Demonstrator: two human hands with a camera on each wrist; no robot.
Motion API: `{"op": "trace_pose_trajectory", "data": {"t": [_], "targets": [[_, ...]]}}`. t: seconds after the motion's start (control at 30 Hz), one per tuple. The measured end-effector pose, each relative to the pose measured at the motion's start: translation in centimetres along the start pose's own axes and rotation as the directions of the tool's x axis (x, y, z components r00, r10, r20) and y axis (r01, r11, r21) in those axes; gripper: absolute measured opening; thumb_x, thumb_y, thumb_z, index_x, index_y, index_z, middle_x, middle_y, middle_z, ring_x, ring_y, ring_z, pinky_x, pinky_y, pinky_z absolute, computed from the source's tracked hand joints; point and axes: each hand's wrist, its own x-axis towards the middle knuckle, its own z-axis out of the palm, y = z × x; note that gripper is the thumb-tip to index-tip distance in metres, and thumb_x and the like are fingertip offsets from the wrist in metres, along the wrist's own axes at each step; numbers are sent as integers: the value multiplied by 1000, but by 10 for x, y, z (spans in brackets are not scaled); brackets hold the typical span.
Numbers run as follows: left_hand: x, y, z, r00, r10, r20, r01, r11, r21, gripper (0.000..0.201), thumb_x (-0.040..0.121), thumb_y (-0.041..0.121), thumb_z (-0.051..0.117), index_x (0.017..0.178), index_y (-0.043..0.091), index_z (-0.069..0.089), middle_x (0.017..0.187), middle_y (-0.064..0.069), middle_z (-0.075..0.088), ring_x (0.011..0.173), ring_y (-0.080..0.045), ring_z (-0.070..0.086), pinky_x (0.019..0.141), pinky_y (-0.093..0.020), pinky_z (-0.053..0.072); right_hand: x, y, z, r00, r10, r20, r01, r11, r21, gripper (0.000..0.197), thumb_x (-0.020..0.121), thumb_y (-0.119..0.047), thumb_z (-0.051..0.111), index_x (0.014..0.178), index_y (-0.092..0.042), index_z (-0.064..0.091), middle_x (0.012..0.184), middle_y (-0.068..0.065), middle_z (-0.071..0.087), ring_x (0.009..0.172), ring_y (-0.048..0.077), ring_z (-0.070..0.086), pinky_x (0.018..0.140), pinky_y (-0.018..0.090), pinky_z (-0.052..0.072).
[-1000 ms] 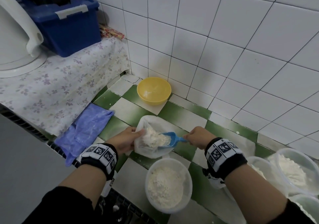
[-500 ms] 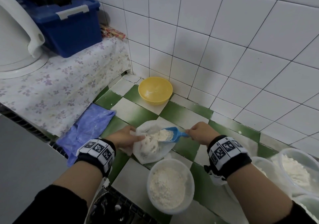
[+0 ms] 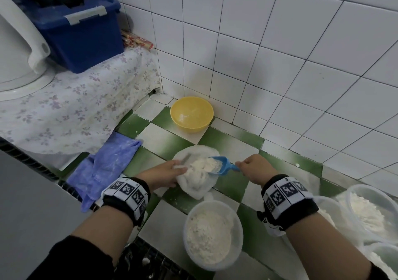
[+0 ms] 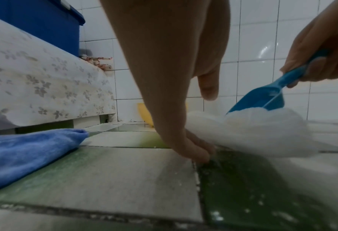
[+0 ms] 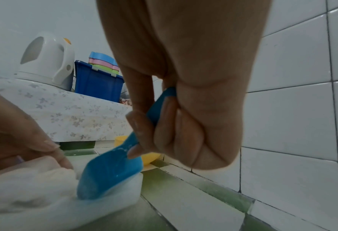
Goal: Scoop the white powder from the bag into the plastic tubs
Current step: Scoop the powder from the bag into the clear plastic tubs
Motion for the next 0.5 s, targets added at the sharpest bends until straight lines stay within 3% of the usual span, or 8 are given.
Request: {"op": "trace_pose_trajectory", "data": {"t": [0.13,0.2,0.27,0.33,0.4,0.5], "targets": [[-18,5,-2,997,-52,57,50,998,28,39,93,40,61,125,17,61,117,-5,64,100,-25,70,87,-32,56,2,0,-2,1000,-2,7,2,1000,-21,28,95,-26,52,78,-5,58,62,3,44,52,12,37,50,21,33],[-22,8,-9,999,-51,17,50,996,77,36,91,45,62,110,16,71,115,-8,65,96,-27,71,82,-33,58,1,2,-2,1000,8,11,-8,999,-32,28,95,-26,52,79,-4,59,62,2,45,52,11,38,49,19,34],[-16,10,-13,997,-2,-76,14,989,148,37,91,48,61,100,14,71,113,-7,67,97,-23,68,84,-34,58,0,3,-2,1000,14,16,-13,999,-40,28,95,-26,52,81,-3,60,62,2,44,52,10,38,48,18,33],[-6,13,-11,975,71,-211,-32,983,183,36,88,47,67,103,15,64,114,-6,65,97,-20,64,88,-35,56,-2,4,-2,999,20,34,-18,998,-55,26,95,-25,52,84,-3,62,62,1,45,53,10,39,49,18,34],[8,15,-8,955,91,-284,-40,983,180,48,84,45,72,118,15,57,122,-6,60,105,-21,60,95,-39,52,-3,6,-1,998,25,60,-19,996,-93,26,96,-25,51,93,-3,65,67,2,48,57,12,42,54,19,36],[21,19,1,974,66,-219,-24,982,189,69,88,47,67,141,11,44,137,-8,54,118,-25,57,102,-37,47,-1,10,1,998,41,50,-36,996,-83,36,95,-28,49,105,3,64,67,1,46,57,10,41,54,19,35]]}}
